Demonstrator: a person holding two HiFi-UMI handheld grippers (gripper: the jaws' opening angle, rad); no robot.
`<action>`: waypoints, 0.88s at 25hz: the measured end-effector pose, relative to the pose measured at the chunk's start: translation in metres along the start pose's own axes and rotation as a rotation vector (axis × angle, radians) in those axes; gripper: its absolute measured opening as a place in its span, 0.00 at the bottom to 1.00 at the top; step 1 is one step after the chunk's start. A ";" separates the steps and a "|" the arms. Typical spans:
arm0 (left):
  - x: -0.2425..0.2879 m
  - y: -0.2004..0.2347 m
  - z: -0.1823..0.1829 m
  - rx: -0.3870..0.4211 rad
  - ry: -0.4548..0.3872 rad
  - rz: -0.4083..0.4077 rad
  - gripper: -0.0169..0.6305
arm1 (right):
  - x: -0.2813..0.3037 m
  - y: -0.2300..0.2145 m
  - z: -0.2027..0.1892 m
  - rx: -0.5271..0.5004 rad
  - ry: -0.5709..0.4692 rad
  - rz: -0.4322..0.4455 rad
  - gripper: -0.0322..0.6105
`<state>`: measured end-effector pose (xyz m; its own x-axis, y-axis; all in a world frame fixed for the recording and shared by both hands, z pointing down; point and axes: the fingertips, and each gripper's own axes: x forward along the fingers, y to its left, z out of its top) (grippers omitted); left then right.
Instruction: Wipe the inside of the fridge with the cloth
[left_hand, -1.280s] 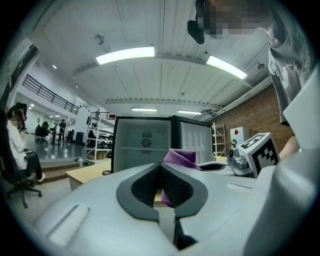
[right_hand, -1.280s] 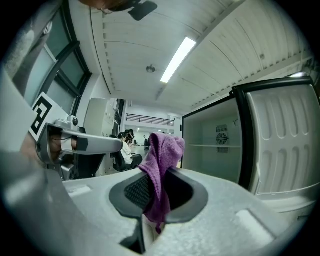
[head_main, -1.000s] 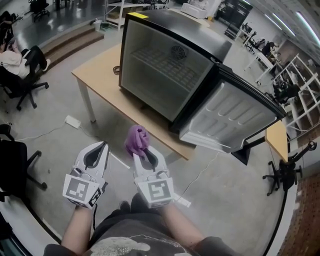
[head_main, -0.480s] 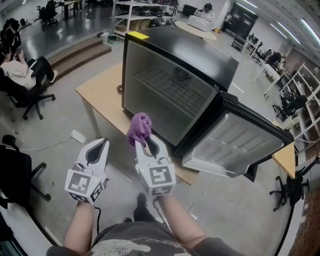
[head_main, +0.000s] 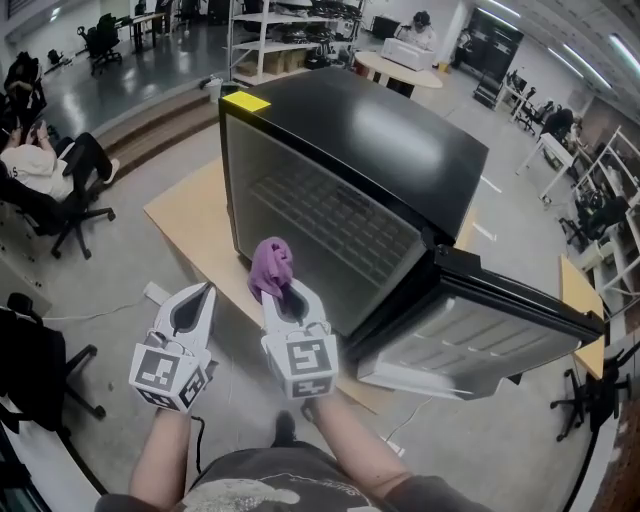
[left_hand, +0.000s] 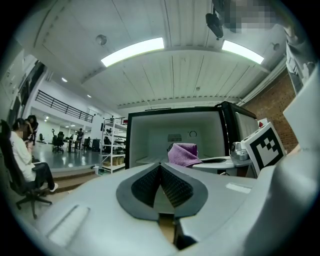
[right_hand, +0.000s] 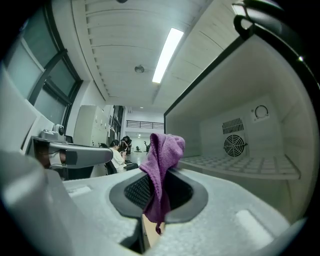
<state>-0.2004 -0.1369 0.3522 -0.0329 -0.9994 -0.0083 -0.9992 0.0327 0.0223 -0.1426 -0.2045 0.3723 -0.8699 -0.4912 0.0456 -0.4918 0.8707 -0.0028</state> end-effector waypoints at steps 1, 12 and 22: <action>0.005 0.001 0.000 0.003 0.000 0.004 0.05 | 0.004 -0.003 -0.001 0.001 -0.001 0.004 0.11; 0.039 0.016 0.003 0.002 -0.007 0.006 0.05 | 0.049 -0.024 0.025 -0.005 -0.062 0.008 0.11; 0.091 0.058 0.026 0.012 -0.028 -0.097 0.05 | 0.131 -0.093 0.082 0.004 -0.093 -0.257 0.11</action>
<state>-0.2616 -0.2259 0.3266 0.0636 -0.9973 -0.0378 -0.9979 -0.0640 0.0082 -0.2138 -0.3521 0.2967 -0.7160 -0.6965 -0.0469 -0.6971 0.7170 -0.0067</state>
